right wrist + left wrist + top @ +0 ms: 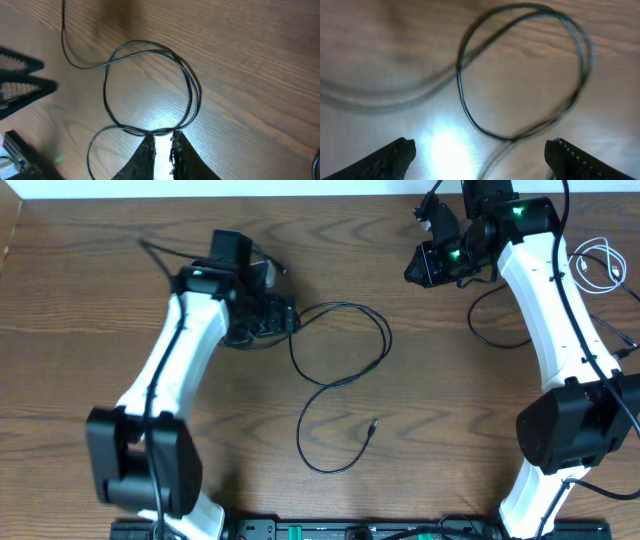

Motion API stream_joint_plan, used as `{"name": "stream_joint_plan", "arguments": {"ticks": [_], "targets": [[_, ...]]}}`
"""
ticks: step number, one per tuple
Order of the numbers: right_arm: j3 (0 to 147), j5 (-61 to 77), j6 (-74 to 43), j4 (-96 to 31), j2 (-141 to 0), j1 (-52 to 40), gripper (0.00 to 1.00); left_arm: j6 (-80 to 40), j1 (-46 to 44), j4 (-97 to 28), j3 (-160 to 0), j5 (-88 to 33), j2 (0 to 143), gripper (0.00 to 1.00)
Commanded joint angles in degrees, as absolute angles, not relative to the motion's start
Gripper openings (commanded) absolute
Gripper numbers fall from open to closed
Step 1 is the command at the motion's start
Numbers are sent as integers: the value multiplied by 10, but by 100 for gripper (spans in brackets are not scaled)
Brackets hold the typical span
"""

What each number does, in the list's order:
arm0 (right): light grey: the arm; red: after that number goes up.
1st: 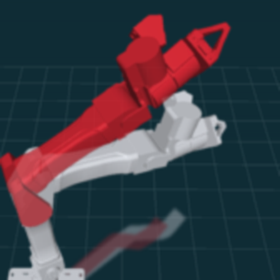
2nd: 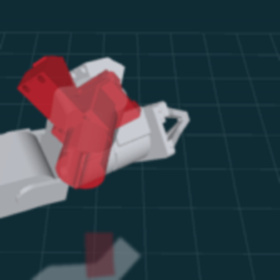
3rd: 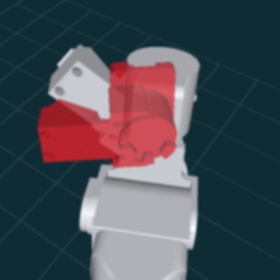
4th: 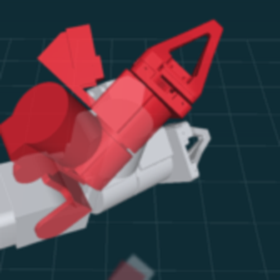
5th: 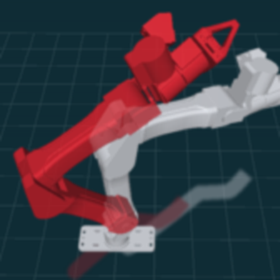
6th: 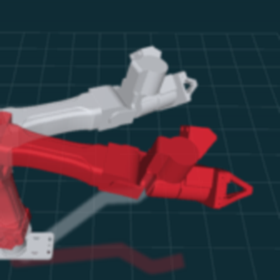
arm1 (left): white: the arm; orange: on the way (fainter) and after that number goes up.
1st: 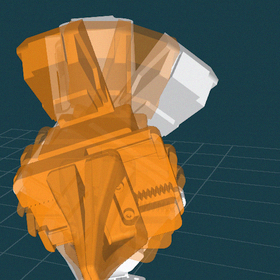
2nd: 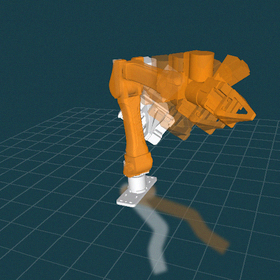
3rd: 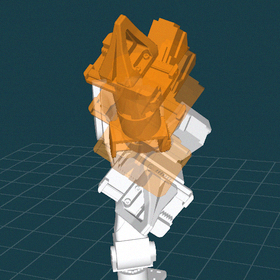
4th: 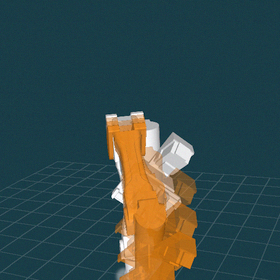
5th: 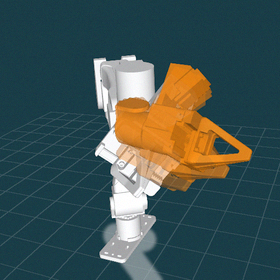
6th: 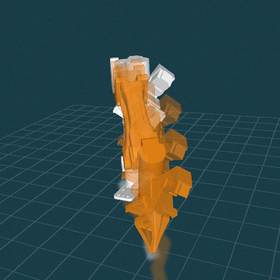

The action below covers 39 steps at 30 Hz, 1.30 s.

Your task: Untangle cables

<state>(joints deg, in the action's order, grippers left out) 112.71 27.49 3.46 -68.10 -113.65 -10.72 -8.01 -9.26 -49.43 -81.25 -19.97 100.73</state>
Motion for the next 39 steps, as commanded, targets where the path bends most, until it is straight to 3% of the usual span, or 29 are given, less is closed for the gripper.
{"name": "stream_joint_plan", "arguments": {"ticks": [1,9,29,39], "targets": [[1131,261,33,-680,-1135,-109,14,62,-108,-450,-812,-170,1058,88],[1111,254,32,-686,-1135,-116,13,107,-112,-356,-812,-104,1127,86],[1068,254,33,-672,-1135,-118,14,116,-140,-344,-810,-104,1195,53],[1068,254,33,-672,-1135,-121,15,116,-140,-343,-809,-104,1202,13]]}}
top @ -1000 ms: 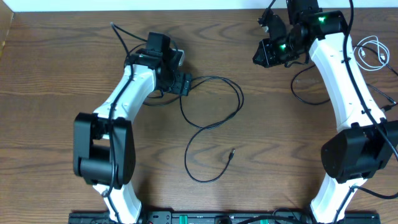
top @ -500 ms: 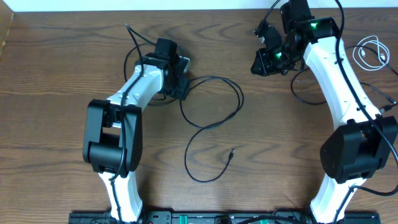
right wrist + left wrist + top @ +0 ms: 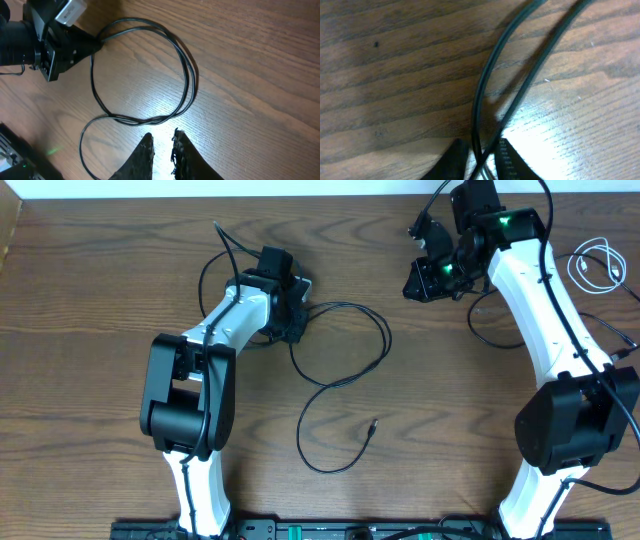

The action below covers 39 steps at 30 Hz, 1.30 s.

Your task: Untangle cables

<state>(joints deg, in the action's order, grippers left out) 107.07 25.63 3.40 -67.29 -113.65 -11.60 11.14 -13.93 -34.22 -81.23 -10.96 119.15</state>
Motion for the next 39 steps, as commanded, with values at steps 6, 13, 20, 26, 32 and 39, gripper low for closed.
{"name": "stream_joint_plan", "arguments": {"ticks": [6,13,20,26,32,39], "targets": [[1068,254,32,-670,-1135,-121,11,102,-145,-350,-807,-127,1198,7],[1068,266,33,-647,-1135,-121,12,72,-145,-345,-834,-277,1075,7],[1068,345,43,-596,-1135,-118,16,-27,-145,-309,-834,-285,921,8],[1068,493,85,-531,-1129,-100,39,-41,-145,-310,-834,-285,850,8],[1068,586,83,-506,-1114,-79,43,-51,-145,-311,-834,-285,846,7],[1063,371,-15,-542,-1122,-87,51,-63,-145,-311,-834,-285,846,8]]}}
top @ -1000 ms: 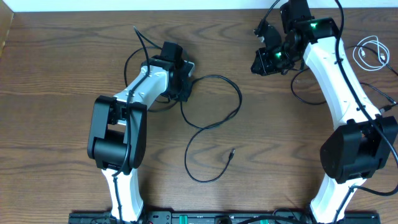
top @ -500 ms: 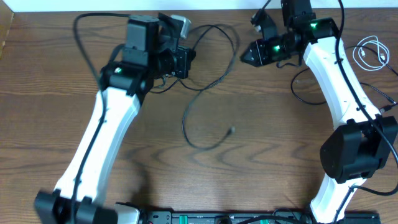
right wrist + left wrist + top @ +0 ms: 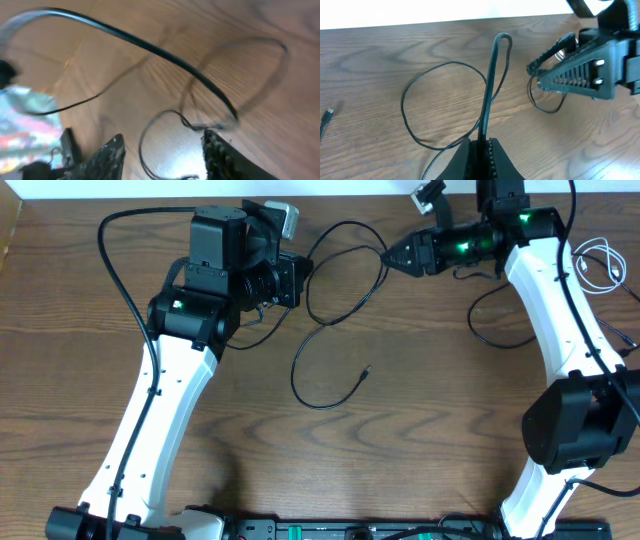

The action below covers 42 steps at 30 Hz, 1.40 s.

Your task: Untangle cables

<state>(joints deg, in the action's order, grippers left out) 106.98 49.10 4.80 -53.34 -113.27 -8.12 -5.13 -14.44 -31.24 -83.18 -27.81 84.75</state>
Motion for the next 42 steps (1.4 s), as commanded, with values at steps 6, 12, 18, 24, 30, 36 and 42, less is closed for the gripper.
{"name": "stream_joint_plan", "arguments": {"ticks": [6,12,18,24,30,36,42], "targets": [[1028,345,-63,-541,-1158,-114,61,-64,-145,-311,-834,-285,846,7],[989,371,-67,-477,-1182,-152,72,-79,-145,-307,-834,-285,846,7],[901,158,-274,-264,-1191,-209,73,-90,-145,-307,-834,-285,846,8],[849,123,-288,-124,-1212,-245,54,-100,-145,-311,-834,-285,846,7],[849,124,-289,-136,-1212,-245,1,-102,-145,-315,-834,-285,846,7],[855,193,-232,-208,-1125,-203,1,-102,-145,-324,-834,-285,846,8],[911,255,-179,-362,-983,-114,1,-102,-145,-325,-834,-285,846,23]]}}
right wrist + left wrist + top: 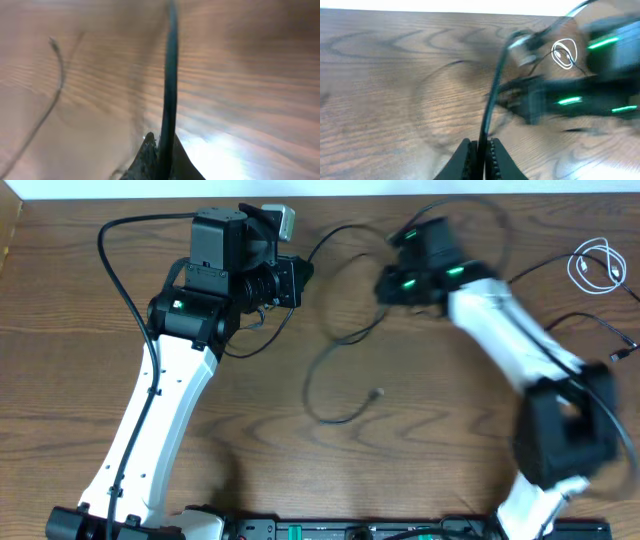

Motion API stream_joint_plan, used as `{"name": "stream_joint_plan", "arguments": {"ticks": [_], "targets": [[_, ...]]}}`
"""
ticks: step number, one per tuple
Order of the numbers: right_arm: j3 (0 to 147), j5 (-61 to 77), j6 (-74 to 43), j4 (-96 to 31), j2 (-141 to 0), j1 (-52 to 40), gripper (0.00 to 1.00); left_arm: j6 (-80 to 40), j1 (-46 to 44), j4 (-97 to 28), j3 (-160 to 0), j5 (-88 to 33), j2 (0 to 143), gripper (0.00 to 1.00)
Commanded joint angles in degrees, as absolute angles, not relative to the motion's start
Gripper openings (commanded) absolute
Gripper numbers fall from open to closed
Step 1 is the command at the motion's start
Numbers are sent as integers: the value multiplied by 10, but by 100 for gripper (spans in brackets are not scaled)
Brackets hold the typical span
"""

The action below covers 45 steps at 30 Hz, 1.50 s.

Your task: Untangle cables

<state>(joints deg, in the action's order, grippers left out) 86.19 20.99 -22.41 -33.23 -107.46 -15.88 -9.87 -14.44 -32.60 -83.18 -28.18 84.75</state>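
A thin black cable [330, 370] loops across the wooden table, its plug end [377, 392] lying near the middle. My left gripper [300, 275] is raised at the upper middle, shut on the black cable [490, 95], which rises from between its fingers [481, 150]. My right gripper [385, 285] is close by to the right, blurred, shut on another stretch of the black cable [170, 75] that stands up from its fingers [162, 155]. The cable hangs in a loop between and below the two grippers.
A coiled white cable [595, 265] lies at the far right, also visible as the white cable [563, 52] in the left wrist view. Another black cable [600, 320] runs along the right edge. The left arm's own lead [130, 230] arches at upper left.
My right gripper was open near the top right of the loop; now it is shut on the cable, lower and nearer the left gripper. The loop and plug end have shifted slightly right.
First the cable lay flat, my left gripper open over its left end and the right one shut and empty at the upper right. Then the left was shut on the cable at the table. Then it held it raised, right open beside. Now both grip it.
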Motion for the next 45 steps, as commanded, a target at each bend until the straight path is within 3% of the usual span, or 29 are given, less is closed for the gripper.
{"name": "stream_joint_plan", "arguments": {"ticks": [1,3,4,11,15,23,27,36,45], "targets": [[928,258,-170,-387,-963,-98,1,-102,-145,-325,-834,-285,846,35],[965,257,-152,-426,-928,-66,1,-102,-145,-325,-834,-285,846,78],[989,256,-143,-443,-911,-47,1,-102,-145,-325,-834,-285,846,90],[1161,229,-114,-475,-869,102,1,-102,-145,-325,-834,-285,846,92],[1266,225,-111,-454,-874,242,1,-102,-145,-327,-834,-285,846,93],[1283,234,-115,-409,-913,470,1,-102,-145,-327,-834,-285,846,93],[1283,247,-91,-404,-982,491,1,-102,-145,-327,-834,-285,846,93],[1283,249,-92,-304,-1116,428,1,-102,-145,-327,-833,-285,850,94],[1311,174,-259,-114,-1130,397,1,-102,-145,-324,-829,-274,850,94]]}}
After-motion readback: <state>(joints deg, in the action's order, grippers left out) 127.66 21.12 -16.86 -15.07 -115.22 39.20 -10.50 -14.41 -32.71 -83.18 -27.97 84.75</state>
